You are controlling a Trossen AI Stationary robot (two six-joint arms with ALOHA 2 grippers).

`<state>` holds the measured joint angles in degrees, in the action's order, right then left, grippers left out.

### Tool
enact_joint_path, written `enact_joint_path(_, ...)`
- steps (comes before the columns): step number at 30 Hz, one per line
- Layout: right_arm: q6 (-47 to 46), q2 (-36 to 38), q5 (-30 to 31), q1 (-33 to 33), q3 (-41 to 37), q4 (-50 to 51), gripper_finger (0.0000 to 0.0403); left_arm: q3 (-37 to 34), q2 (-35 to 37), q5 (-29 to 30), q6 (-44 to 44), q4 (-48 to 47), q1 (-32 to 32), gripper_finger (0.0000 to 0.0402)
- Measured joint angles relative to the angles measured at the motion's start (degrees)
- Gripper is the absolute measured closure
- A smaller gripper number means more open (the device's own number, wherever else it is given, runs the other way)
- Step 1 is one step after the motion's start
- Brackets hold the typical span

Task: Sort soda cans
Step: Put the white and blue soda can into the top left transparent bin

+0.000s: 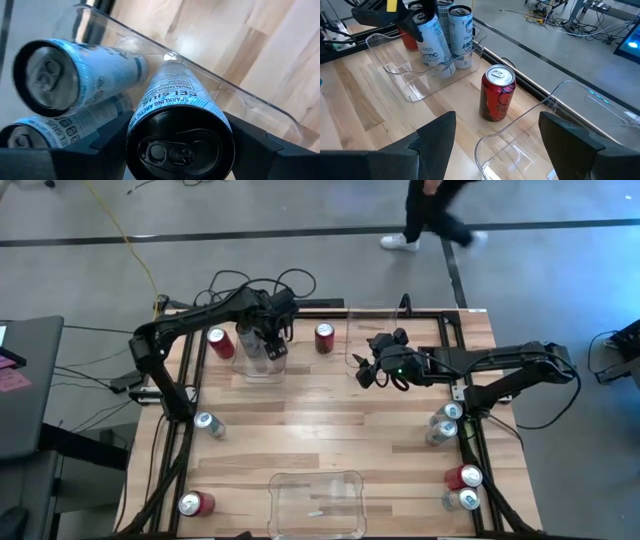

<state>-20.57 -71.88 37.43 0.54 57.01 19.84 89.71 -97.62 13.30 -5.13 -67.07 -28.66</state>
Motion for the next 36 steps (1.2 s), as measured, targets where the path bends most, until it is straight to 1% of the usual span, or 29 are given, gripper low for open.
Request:
enact_joint_path(16, -0.4, 0.0, 0.0, 0.0, 0.0, 0.0, 0.0098, 0.0, 0.0, 0.0, 0.4, -0.8, 0.0, 0.0139)
enact_joint_path(19, -0.5, 0.0, 0.0, 0.0, 0.0, 0.0, 0.0098, 0.0, 0.0, 0.0, 0.4, -0.8, 0.0, 0.0129)
enact_joint_path(25, -0.6, 0.0, 0.0, 0.0, 0.0, 0.0, 0.0098, 0.0, 0.1, 0.4, 0.4, -0.2, 0.0, 0.0089)
enact_joint_path(28, -0.6, 0.0, 0.0, 0.0, 0.0, 0.0, 0.0098, 0.0, 0.1, 0.4, 0.4, -0.2, 0.0, 0.0075)
enact_joint_path(34, -0.6, 0.0, 0.0, 0.0, 0.0, 0.0, 0.0098, 0.0, 0.1, 1.2, 0.5, -0.2, 0.0, 0.0071)
enact_joint_path(36, -0.6, 0.0, 0.0, 0.0, 0.0, -0.1, 0.0098, 0.0, 0.1, 3.2, 0.7, -0.4, 0.0, 0.0071)
